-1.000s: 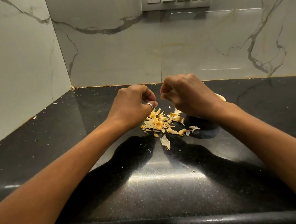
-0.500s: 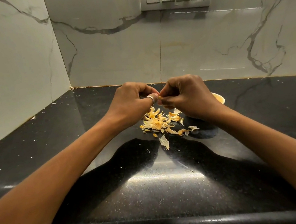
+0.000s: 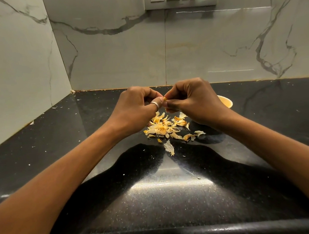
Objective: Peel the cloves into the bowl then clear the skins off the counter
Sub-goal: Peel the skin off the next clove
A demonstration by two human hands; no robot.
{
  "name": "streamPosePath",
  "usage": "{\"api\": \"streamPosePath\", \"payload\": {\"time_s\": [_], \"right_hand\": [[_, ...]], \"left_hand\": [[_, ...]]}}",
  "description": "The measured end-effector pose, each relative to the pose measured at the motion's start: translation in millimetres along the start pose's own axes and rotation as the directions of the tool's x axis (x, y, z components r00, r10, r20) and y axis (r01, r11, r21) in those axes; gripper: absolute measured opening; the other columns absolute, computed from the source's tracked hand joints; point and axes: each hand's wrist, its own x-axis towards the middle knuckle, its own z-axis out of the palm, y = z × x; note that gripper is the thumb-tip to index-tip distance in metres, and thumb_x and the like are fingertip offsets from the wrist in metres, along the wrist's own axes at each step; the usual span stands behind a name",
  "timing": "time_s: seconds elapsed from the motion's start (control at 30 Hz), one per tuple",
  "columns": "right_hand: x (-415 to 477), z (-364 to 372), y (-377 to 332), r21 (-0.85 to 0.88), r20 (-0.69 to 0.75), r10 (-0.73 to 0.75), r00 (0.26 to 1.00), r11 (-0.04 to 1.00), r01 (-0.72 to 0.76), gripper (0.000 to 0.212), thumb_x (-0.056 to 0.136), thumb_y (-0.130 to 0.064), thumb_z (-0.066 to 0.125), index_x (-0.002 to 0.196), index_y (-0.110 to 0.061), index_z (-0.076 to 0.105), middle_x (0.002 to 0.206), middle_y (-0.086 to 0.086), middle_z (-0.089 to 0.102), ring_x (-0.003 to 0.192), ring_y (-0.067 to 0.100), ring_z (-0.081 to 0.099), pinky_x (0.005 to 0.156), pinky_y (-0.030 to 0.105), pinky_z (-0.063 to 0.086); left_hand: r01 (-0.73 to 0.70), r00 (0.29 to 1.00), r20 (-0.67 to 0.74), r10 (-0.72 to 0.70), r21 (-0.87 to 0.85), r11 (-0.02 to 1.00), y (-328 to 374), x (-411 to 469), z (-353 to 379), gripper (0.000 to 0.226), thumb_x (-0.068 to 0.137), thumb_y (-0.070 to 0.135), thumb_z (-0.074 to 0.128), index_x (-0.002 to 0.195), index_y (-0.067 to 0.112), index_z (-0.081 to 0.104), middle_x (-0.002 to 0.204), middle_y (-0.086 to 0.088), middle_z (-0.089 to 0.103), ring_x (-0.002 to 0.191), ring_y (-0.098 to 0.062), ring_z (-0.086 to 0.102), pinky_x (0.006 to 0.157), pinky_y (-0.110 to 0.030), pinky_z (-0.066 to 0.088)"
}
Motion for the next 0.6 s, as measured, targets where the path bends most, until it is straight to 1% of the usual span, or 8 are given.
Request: {"api": "streamPosePath", "payload": {"time_s": [0.1,0.17,0.23,0.4,0.53,0.6], "right_hand": [[-1.4,3.3,0.4,0.002,-0.024,-0.007,1.000,1.000,0.007,0.010,0.086,-0.013,0.077,0.095,-0.008,0.075,0.082,0.002,0.076,0.073,0.009,0.074,0.072,0.037,0.063],[-1.8,4.0,0.5,0.047,-0.027,0.014,1.000,0.999,-0.013,0.010,0.086,-0.011,0.077,0.094,-0.006,0.075,0.081,0.005,0.076,0.073,0.013,0.074,0.073,0.040,0.063],[-2.7,4.8,0.3,0.107,-0.018,0.045,0.999,0.993,-0.043,0.011,0.086,-0.009,0.076,0.095,-0.003,0.075,0.082,0.008,0.076,0.074,0.016,0.075,0.074,0.041,0.063],[-4.8,5.3,-2.2,0.216,0.009,0.093,0.996,0.972,-0.093,0.013,0.086,-0.006,0.075,0.097,0.002,0.073,0.083,0.014,0.075,0.075,0.023,0.075,0.075,0.038,0.063],[-6.9,3.7,-7.3,0.340,0.043,0.137,0.990,0.929,-0.143,0.012,0.087,0.000,0.072,0.097,0.005,0.071,0.089,0.018,0.075,0.080,0.030,0.074,0.072,0.030,0.062],[-7.8,3.6,-9.3,0.398,0.060,0.166,0.984,0.900,-0.176,0.013,0.086,0.002,0.071,0.098,0.007,0.070,0.092,0.020,0.074,0.082,0.031,0.074,0.071,0.028,0.062]], "left_hand": [[-0.038,0.999,-0.037,0.039,0.028,0.999,0.8,-1.6,1.0,0.008,0.097,0.016,0.065,0.096,0.012,0.072,0.070,-0.001,0.066,0.052,-0.012,0.063,0.047,-0.026,0.056],[-0.039,0.998,-0.054,0.041,0.028,0.999,1.3,-2.8,2.8,0.008,0.097,0.016,0.065,0.094,0.013,0.072,0.069,0.000,0.065,0.049,-0.010,0.062,0.046,-0.025,0.055],[-0.013,0.998,-0.057,0.013,0.003,1.000,1.7,-3.9,4.1,0.008,0.097,0.015,0.064,0.093,0.013,0.071,0.069,-0.001,0.065,0.049,-0.008,0.060,0.046,-0.025,0.055],[0.129,0.991,-0.016,-0.134,-0.184,0.975,4.8,-6.4,3.6,0.014,0.099,0.013,0.060,0.090,0.012,0.070,0.079,-0.012,0.066,0.061,-0.012,0.060,0.047,-0.022,0.051],[0.247,0.967,0.039,-0.251,-0.367,0.897,8.4,-6.7,4.2,0.017,0.099,0.011,0.057,0.089,0.007,0.070,0.078,-0.009,0.061,0.059,-0.004,0.055,0.045,-0.019,0.047],[0.301,0.951,0.072,-0.301,-0.433,0.850,7.2,-5.3,3.7,0.017,0.098,0.010,0.057,0.090,0.005,0.071,0.079,-0.008,0.061,0.059,-0.004,0.055,0.045,-0.019,0.046]]}}
